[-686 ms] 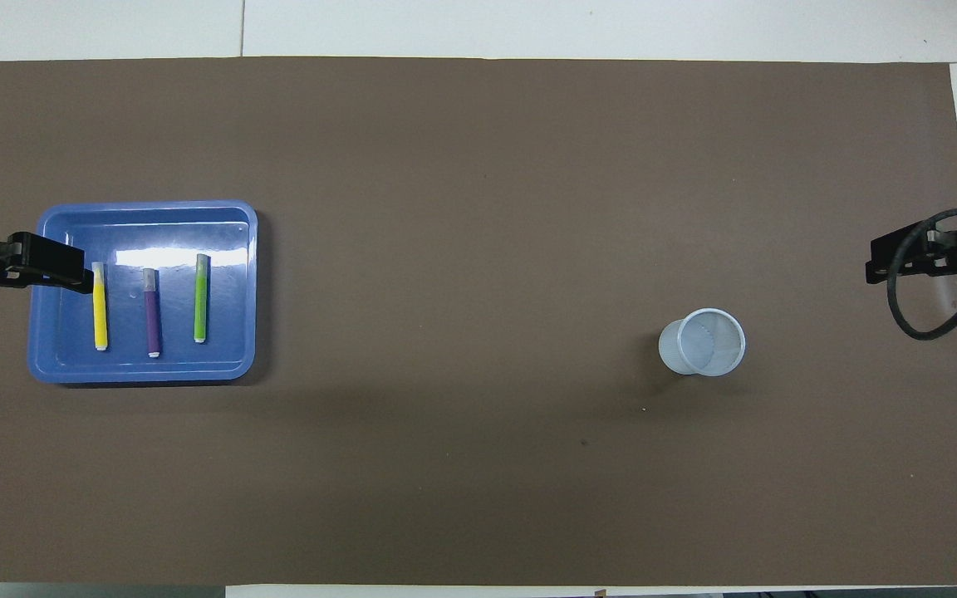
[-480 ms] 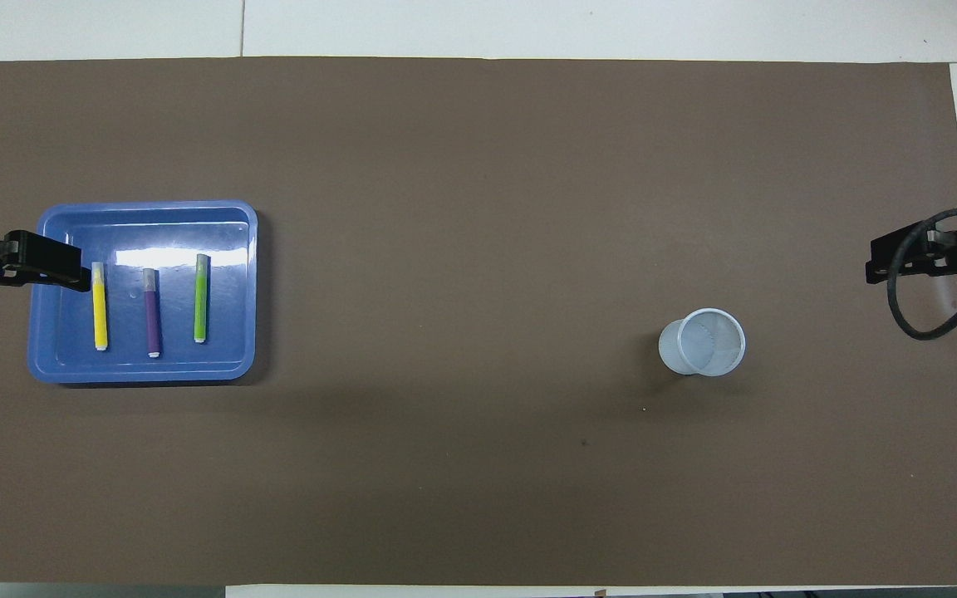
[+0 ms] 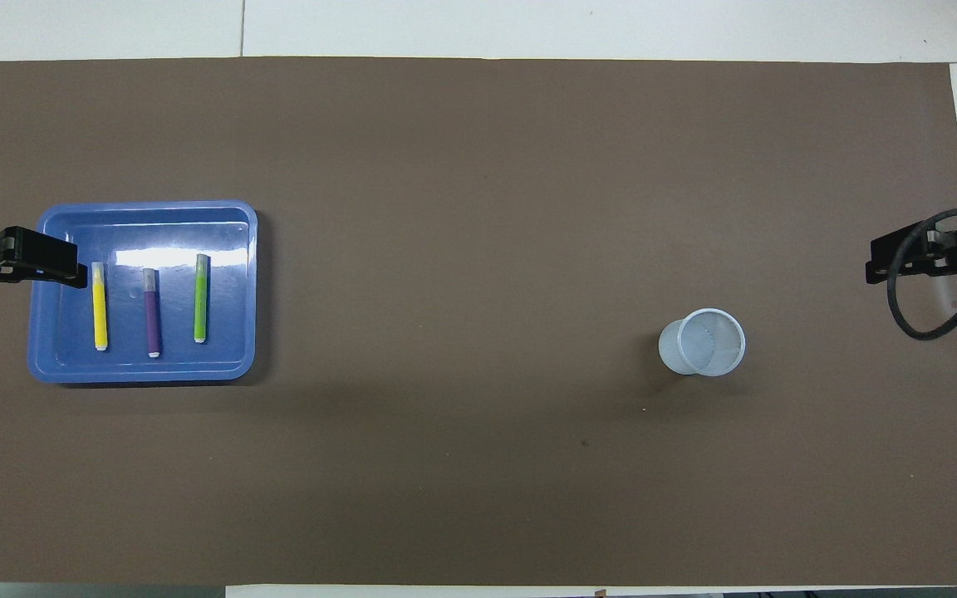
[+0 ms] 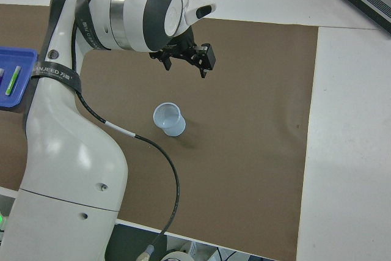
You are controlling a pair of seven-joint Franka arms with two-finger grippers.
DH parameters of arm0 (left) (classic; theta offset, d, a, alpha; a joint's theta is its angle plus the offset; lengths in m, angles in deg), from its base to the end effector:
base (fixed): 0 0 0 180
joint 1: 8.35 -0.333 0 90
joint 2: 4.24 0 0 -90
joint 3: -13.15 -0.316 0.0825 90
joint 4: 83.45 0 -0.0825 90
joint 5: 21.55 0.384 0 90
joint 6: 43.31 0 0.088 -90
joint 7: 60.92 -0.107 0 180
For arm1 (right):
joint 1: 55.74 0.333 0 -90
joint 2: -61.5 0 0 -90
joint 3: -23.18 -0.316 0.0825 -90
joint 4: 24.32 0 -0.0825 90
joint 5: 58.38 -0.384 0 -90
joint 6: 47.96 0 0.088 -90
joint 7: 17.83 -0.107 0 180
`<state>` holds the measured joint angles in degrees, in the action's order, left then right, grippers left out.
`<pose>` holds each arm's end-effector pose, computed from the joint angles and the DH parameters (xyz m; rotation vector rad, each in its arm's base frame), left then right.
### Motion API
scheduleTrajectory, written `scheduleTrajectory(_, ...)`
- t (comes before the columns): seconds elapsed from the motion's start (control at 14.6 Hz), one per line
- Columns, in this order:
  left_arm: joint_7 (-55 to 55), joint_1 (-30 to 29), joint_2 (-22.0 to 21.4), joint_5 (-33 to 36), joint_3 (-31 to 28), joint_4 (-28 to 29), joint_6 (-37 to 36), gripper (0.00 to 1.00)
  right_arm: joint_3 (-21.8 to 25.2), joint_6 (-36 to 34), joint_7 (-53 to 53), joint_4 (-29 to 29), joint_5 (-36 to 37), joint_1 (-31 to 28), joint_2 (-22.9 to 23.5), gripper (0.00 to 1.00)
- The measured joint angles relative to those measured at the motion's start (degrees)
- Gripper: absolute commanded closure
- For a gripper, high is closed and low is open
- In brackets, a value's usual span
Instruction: Transfer and insert pens with both arms
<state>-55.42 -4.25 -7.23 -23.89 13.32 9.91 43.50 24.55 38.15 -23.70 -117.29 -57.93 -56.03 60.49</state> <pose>0.5298 -0.0442 0.6207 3.1045 0.0318 -0.1015 0.5399 -0.0166 0.6043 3.1196 -0.2055 -0.1592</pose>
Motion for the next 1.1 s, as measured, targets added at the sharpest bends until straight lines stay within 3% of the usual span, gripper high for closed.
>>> scheduleTrajectory(0.69, 0.01, -1.38, 0.09, 0.05, -0.03, 0.74, 1.47, 0.00, 0.00, 0.00, 0.00, 0.00, 0.00, 0.00, 0.00, 0.00)
scheduleTrajectory(0.89, -0.07, -3.76, 0.38, 0.07, -0.11, 3.60, 4.31, 0.00, 0.00, 0.00, 0.00, 0.00, 0.00, 0.00, 0.00, 0.00)
scheduleTrajectory(1.1, -3.69, -7.09, 1.31, 0.08, -0.20, 10.27, 12.36, 0.00, 0.00, 0.00, 0.00, 0.00, 0.00, 0.00, 0.00, 0.00)
